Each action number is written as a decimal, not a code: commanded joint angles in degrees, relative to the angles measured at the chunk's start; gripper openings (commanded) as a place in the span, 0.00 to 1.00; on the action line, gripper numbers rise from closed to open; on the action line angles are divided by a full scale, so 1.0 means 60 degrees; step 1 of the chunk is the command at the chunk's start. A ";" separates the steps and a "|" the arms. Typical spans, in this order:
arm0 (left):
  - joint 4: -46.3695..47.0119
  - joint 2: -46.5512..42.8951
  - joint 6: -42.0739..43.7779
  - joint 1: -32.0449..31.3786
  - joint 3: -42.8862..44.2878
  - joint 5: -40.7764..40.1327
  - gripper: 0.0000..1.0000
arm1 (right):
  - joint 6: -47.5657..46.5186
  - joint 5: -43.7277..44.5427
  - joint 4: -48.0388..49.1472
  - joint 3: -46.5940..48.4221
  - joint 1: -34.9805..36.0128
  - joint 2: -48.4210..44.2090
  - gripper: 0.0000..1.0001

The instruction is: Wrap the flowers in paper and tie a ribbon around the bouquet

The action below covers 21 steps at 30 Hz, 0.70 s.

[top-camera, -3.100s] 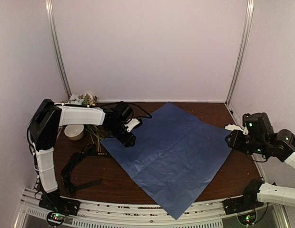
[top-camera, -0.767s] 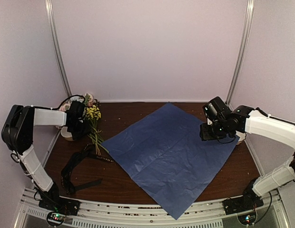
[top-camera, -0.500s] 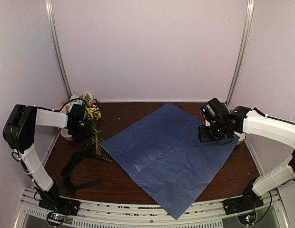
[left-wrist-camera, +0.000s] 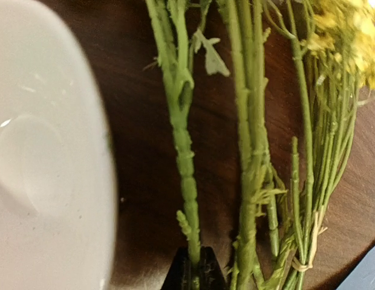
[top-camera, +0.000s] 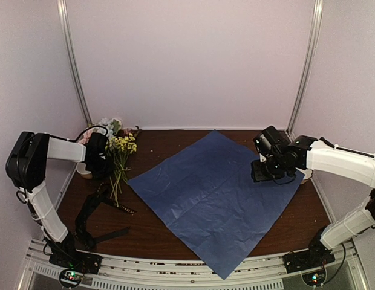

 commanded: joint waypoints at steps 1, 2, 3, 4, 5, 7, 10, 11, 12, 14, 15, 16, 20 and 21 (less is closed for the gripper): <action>0.0486 -0.1050 0.0176 0.0023 -0.0289 0.0090 0.00 | -0.0093 0.0177 -0.0083 0.0219 0.0076 0.0194 0.49; 0.0480 -0.1325 0.0177 0.0016 -0.0321 0.0026 0.00 | -0.0096 0.0192 -0.0095 0.0255 0.0082 0.0189 0.49; 0.0446 -0.1613 0.0188 0.0016 -0.0342 -0.0074 0.00 | -0.0106 0.0194 -0.0098 0.0284 0.0105 0.0174 0.49; 0.0389 -0.1902 0.0197 0.0015 -0.0346 -0.0213 0.00 | -0.0114 0.0194 -0.0110 0.0313 0.0098 0.0159 0.49; 0.0336 -0.2231 0.0233 0.0015 -0.0360 -0.0404 0.00 | -0.0114 0.0203 -0.0100 0.0324 0.0109 0.0130 0.49; 0.0316 -0.2898 0.0461 -0.0003 -0.0382 -0.0860 0.00 | -0.0108 0.0196 -0.0093 0.0340 0.0123 0.0088 0.49; 0.0607 -0.3846 0.1410 -0.0301 -0.0385 -0.1608 0.00 | -0.0215 0.0079 0.0065 0.0333 0.0154 -0.0014 0.49; 0.0793 -0.4111 0.1838 -0.0509 -0.0366 -0.1790 0.00 | -0.0295 -0.0027 0.0165 0.0331 0.0170 -0.0055 0.49; 0.1015 -0.4434 0.2286 -0.0863 -0.0365 -0.1934 0.00 | -0.0417 -0.0260 0.0293 0.0337 0.0183 -0.0115 0.49; 0.1691 -0.5084 0.3292 -0.1620 -0.0414 -0.2135 0.00 | -0.0681 -0.0787 0.0710 0.0391 0.0206 -0.0324 0.49; 0.2055 -0.5414 0.3789 -0.2059 -0.0432 -0.2267 0.00 | -0.0798 -0.1082 0.1006 0.0418 0.0225 -0.0449 0.49; 0.2414 -0.5671 0.4317 -0.2489 -0.0438 -0.2254 0.00 | -0.0943 -0.1399 0.1361 0.0432 0.0262 -0.0613 0.49; 0.4159 -0.6510 0.5506 -0.3470 -0.0564 0.0511 0.00 | -0.1214 -0.3413 0.3799 0.0435 0.0595 -0.1227 0.49; 0.4609 -0.6543 0.5546 -0.3672 -0.0616 0.1446 0.00 | -0.1143 -0.3996 0.4631 0.0422 0.0704 -0.1305 0.49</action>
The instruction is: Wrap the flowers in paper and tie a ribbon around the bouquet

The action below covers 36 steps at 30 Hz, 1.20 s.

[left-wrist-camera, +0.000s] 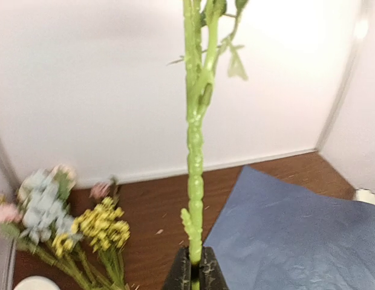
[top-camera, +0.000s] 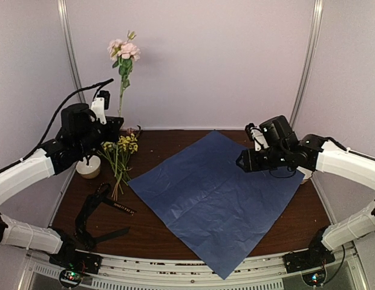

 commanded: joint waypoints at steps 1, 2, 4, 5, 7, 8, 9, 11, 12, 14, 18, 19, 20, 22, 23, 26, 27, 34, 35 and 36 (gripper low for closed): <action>0.2998 -0.0447 0.1552 -0.0730 -0.0229 0.3482 0.00 | -0.0170 -0.2909 0.4038 0.0280 0.0501 -0.0679 0.49; 0.3411 -0.0336 0.1453 -0.1007 -0.0238 0.4193 0.00 | 0.0043 -0.3434 0.4954 0.0283 0.0600 -0.0631 0.51; 0.4072 0.0036 0.1220 -0.1603 -0.0163 0.5362 0.00 | 0.0689 -0.4347 0.6789 0.0411 0.0813 -0.0278 0.52; 0.4228 0.0272 0.1148 -0.1896 -0.0050 0.5805 0.00 | 0.1013 -0.4692 0.7558 0.0592 0.0921 -0.0004 0.53; 0.4513 0.0682 0.0826 -0.2293 0.0116 0.6171 0.00 | 0.1301 -0.5141 0.8496 0.1146 0.1243 0.0533 0.57; 0.4877 0.0858 0.0513 -0.2411 0.0098 0.6289 0.00 | 0.1307 -0.5213 0.8754 0.1460 0.1440 0.0873 0.61; 0.5191 0.0999 0.0318 -0.2488 0.0045 0.6384 0.00 | 0.1286 -0.5205 0.8801 0.1780 0.1597 0.1123 0.65; 0.5575 0.1192 0.0225 -0.2660 -0.0030 0.6549 0.00 | 0.1229 -0.4975 0.8408 0.2469 0.1797 0.1608 0.69; 0.5609 0.1244 0.0302 -0.2772 -0.0023 0.6647 0.00 | 0.1218 -0.4817 0.8128 0.2779 0.1837 0.1810 0.70; 0.5569 0.1297 0.0510 -0.3015 0.0020 0.6740 0.00 | 0.1263 -0.4527 0.7790 0.3152 0.1853 0.2143 0.68; 0.5197 0.1466 0.0566 -0.3260 0.0149 0.6732 0.00 | 0.1668 -0.4481 0.8246 0.3133 0.1885 0.2385 0.33; 0.5165 0.1528 0.0498 -0.3261 0.0154 0.6758 0.00 | 0.1751 -0.4515 0.8401 0.3106 0.1903 0.2407 0.23; 0.5164 0.1566 0.0439 -0.3263 0.0136 0.6769 0.00 | 0.1790 -0.4492 0.8405 0.3110 0.1911 0.2414 0.12; 0.5174 0.1629 0.0302 -0.3263 0.0099 0.6787 0.00 | 0.1760 -0.4196 0.8009 0.3124 0.1885 0.2376 0.00; 0.5080 0.1638 0.0258 -0.3261 0.0105 0.6723 0.06 | 0.1744 -0.3939 0.7752 0.3081 0.1835 0.2296 0.00; 0.4153 0.1536 0.0248 -0.3246 0.0170 0.5612 0.67 | 0.1851 -0.3038 0.6493 0.2891 0.1391 0.2000 0.00; 0.3579 0.1500 0.0283 -0.3226 0.0266 0.4837 0.72 | 0.1881 -0.2930 0.5973 0.2827 0.1135 0.1982 0.00; -0.1962 0.2349 -0.0830 -0.1843 0.1883 -0.0043 0.73 | 0.1826 -0.3994 0.1005 0.3526 -0.0888 0.3791 0.00; -0.2434 0.2499 -0.1231 -0.1430 0.1994 0.0074 0.73 | 0.1832 -0.4218 0.0927 0.3519 -0.1082 0.4024 0.00; -0.2712 0.2603 -0.1649 -0.0968 0.1922 0.0257 0.72 | 0.1861 -0.4400 0.0936 0.3513 -0.1227 0.4271 0.00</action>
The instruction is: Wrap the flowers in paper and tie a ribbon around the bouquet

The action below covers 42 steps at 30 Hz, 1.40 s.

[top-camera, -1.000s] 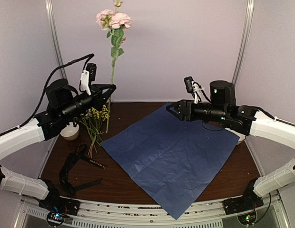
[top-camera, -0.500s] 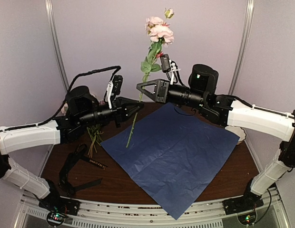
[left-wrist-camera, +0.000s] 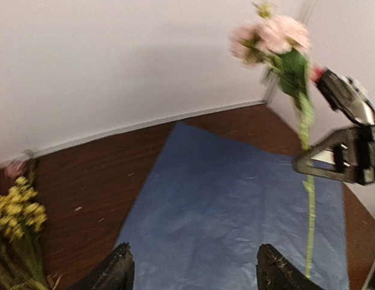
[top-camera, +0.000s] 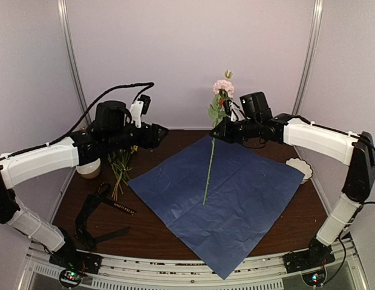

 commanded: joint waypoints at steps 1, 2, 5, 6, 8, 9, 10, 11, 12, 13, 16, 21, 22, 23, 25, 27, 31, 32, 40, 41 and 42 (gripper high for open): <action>-0.3019 0.0546 -0.1688 0.1772 0.0270 -0.1544 0.72 | 0.0043 -0.0674 -0.2141 0.0134 -0.0708 0.1185 0.00; -0.2949 0.0531 -0.1860 0.2112 0.0001 -0.1407 0.71 | 0.0018 -0.0587 -0.2211 0.0242 -0.0790 0.1426 0.00; -0.2815 0.0573 -0.2083 0.2946 -0.0596 -0.1327 0.72 | -0.0307 -0.0302 -0.2741 0.0888 -0.0924 0.2348 0.00; -0.2900 0.0662 -0.2098 0.3202 -0.0669 -0.1310 0.72 | -0.0453 -0.0164 -0.3013 0.1182 -0.0942 0.2658 0.01; -0.3026 0.0908 -0.2063 0.3666 -0.0756 -0.1245 0.73 | -0.0798 0.0560 -0.3722 0.1838 -0.0958 0.3216 0.15; -0.3051 0.1081 -0.2057 0.3863 -0.0788 -0.1172 0.73 | -0.0972 0.1010 -0.4092 0.2156 -0.0959 0.3466 0.23; -0.3043 0.1267 -0.2060 0.4086 -0.0798 -0.1082 0.73 | -0.1151 0.1526 -0.4607 0.2490 -0.0959 0.3669 0.29; -0.3034 0.1443 -0.2071 0.4302 -0.0788 -0.0992 0.73 | -0.1320 0.1951 -0.5032 0.2786 -0.0951 0.3850 0.33; -0.3010 0.1635 -0.2071 0.4492 -0.0761 -0.0939 0.72 | -0.1445 0.2443 -0.5387 0.3096 -0.0954 0.3959 0.35; -0.2968 0.1840 -0.2071 0.4733 -0.0719 -0.0914 0.72 | -0.1543 0.2717 -0.5625 0.3274 -0.0947 0.3980 0.37; -0.2907 0.2531 -0.2146 0.5218 -0.0449 -0.0824 0.67 | -0.1657 0.3196 -0.5643 0.3081 -0.0845 0.3606 0.39; -0.2935 0.3739 -0.2198 0.5604 0.0224 -0.0789 0.55 | -0.1893 0.3487 -0.5299 0.2173 -0.0417 0.2733 0.40; -0.2962 0.3971 -0.2188 0.5607 0.0371 -0.0816 0.55 | -0.1914 0.3502 -0.5272 0.2020 -0.0320 0.2580 0.40; -0.2990 0.4183 -0.2164 0.5607 0.0537 -0.0805 0.53 | -0.1939 0.3514 -0.5245 0.1862 -0.0205 0.2480 0.40; -0.3078 0.4651 -0.2084 0.5608 0.0782 -0.0758 0.46 | -0.1949 0.3508 -0.5136 0.1535 -0.0056 0.2280 0.40; -0.3148 0.4910 -0.2059 0.5616 0.0921 -0.0874 0.35 | -0.1941 0.3460 -0.5019 0.1259 0.0063 0.2118 0.40; -0.3176 0.4922 -0.2088 0.5637 0.0958 -0.1109 0.18 | -0.1894 0.3389 -0.4871 0.0817 0.0203 0.1828 0.40; -0.3187 0.4860 -0.2086 0.5640 0.0946 -0.1182 0.12 | -0.1871 0.3376 -0.4840 0.0730 0.0223 0.1778 0.40; -0.2912 0.3636 -0.2297 0.5628 0.0364 -0.1440 0.00 | -0.1816 0.3325 -0.4880 0.0459 0.0299 0.1467 0.40; -0.2683 0.3255 -0.2366 0.5626 0.0114 -0.1520 0.00 | -0.1817 0.3331 -0.4881 0.0445 0.0312 0.1425 0.40; -0.2415 0.2861 -0.2452 0.5626 -0.0147 -0.1578 0.00 | -0.1813 0.3330 -0.4870 0.0432 0.0315 0.1381 0.40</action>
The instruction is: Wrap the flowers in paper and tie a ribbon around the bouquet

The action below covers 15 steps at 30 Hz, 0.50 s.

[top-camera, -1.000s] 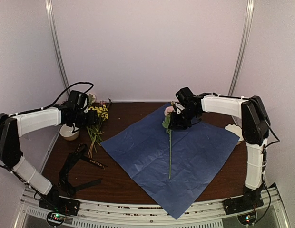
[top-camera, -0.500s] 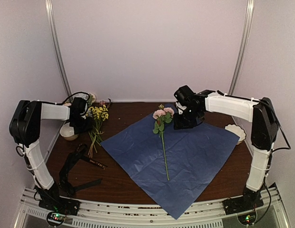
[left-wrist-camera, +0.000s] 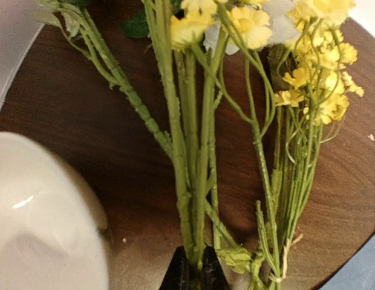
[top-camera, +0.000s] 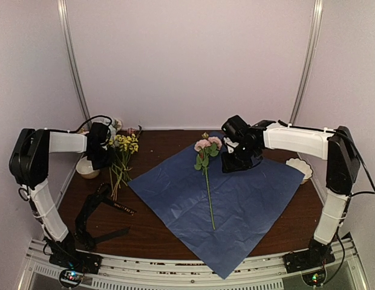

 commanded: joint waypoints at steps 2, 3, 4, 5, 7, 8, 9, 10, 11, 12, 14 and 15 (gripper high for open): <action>0.1300 -0.2285 -0.0248 0.0009 -0.1132 -0.0387 0.00 | 0.0007 0.0143 0.0132 -0.0121 0.0095 -0.0645 0.40; 0.1497 -0.2753 -0.0181 0.0012 -0.1259 -0.0345 0.00 | -0.0003 0.0121 0.0162 -0.0123 0.0110 -0.0732 0.40; 0.1679 -0.3121 -0.0109 -0.0004 -0.1374 -0.0275 0.00 | -0.0024 0.0074 0.0179 -0.0103 0.0124 -0.0809 0.40; 0.1941 -0.3462 0.0061 -0.0044 -0.1481 -0.0142 0.00 | -0.0067 0.0000 0.0236 -0.0108 0.0137 -0.0912 0.40; 0.2764 -0.4344 0.0683 -0.0320 -0.1833 -0.0118 0.00 | -0.0221 -0.0221 0.0494 -0.0111 0.0201 -0.1158 0.40; 0.3051 -0.4811 0.1048 -0.0648 -0.1958 -0.0335 0.00 | -0.0282 -0.0299 0.0618 -0.0109 0.0233 -0.1278 0.40; 0.3179 -0.5206 0.1423 -0.0867 -0.2020 -0.0569 0.00 | -0.0339 -0.0380 0.0719 -0.0087 0.0263 -0.1412 0.40; 0.3185 -0.5471 0.1716 -0.1013 -0.2011 -0.0765 0.00 | -0.0394 -0.0445 0.0827 -0.0059 0.0292 -0.1521 0.40; 0.3124 -0.5660 0.1868 -0.1064 -0.1955 -0.0797 0.00 | -0.0412 -0.0502 0.0899 -0.0018 0.0321 -0.1611 0.40; 0.3072 -0.5777 0.1996 -0.1072 -0.1913 -0.0700 0.00 | -0.0447 -0.0572 0.0974 0.0025 0.0341 -0.1672 0.40; 0.2933 -0.5835 0.2119 -0.1064 -0.1871 -0.0331 0.00 | -0.0497 -0.0668 0.1079 0.0097 0.0381 -0.1751 0.40; 0.2836 -0.5786 0.2097 -0.1067 -0.1882 -0.0100 0.00 | -0.0518 -0.0688 0.1097 0.0142 0.0400 -0.1757 0.40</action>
